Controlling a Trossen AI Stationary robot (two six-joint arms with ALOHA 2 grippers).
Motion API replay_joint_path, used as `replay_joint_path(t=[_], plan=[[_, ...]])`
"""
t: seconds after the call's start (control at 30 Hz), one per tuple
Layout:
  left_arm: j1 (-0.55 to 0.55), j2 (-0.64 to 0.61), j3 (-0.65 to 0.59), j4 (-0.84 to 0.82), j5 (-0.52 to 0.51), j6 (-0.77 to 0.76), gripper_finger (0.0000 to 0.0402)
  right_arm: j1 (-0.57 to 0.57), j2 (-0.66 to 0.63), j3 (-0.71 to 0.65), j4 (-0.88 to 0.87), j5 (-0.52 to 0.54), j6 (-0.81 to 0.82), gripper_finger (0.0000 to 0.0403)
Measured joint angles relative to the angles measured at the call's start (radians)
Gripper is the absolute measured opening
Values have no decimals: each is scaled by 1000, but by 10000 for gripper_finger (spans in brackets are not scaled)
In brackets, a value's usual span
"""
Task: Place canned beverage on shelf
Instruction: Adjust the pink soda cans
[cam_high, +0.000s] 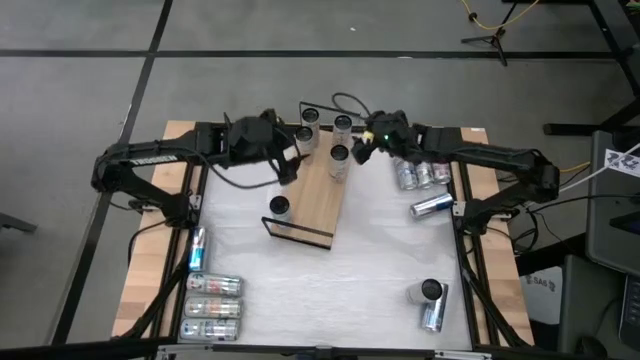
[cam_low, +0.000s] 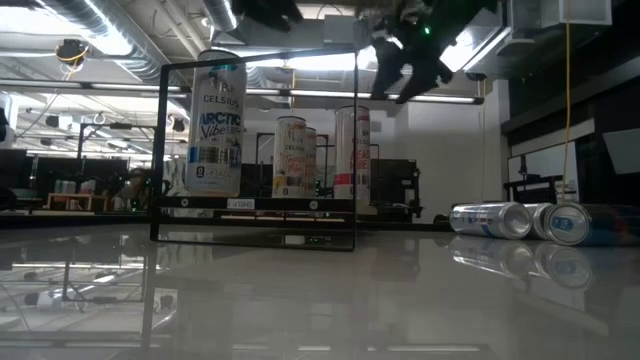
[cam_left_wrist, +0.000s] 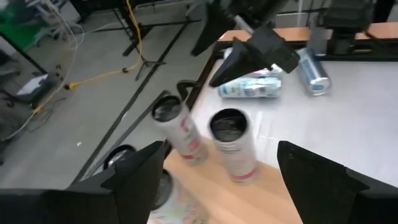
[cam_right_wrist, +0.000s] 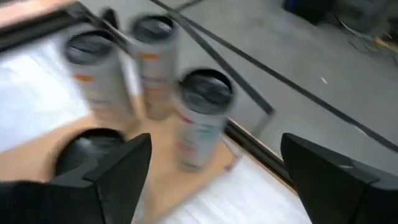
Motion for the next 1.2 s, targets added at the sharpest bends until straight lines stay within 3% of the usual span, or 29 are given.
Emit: replay_joint_path(t=[0.3,0.6,0.8,1.0,1.2], plan=[[279,2,0,-1,179,4,306,-135,35,0,-89,-23,28,353],[478,57,0,-3,322,5,306,-159,115,-31,-33,-32,29,353],[516,114,0,-4,377,7,306,-156,175,-31,-26,-40,29,353],[516,155,0,-4,379,14,306,-156,232,-32,56,-134,30,353],[516,162,0,-2,379,14,306,-156,254,-32,113,-155,29,353]])
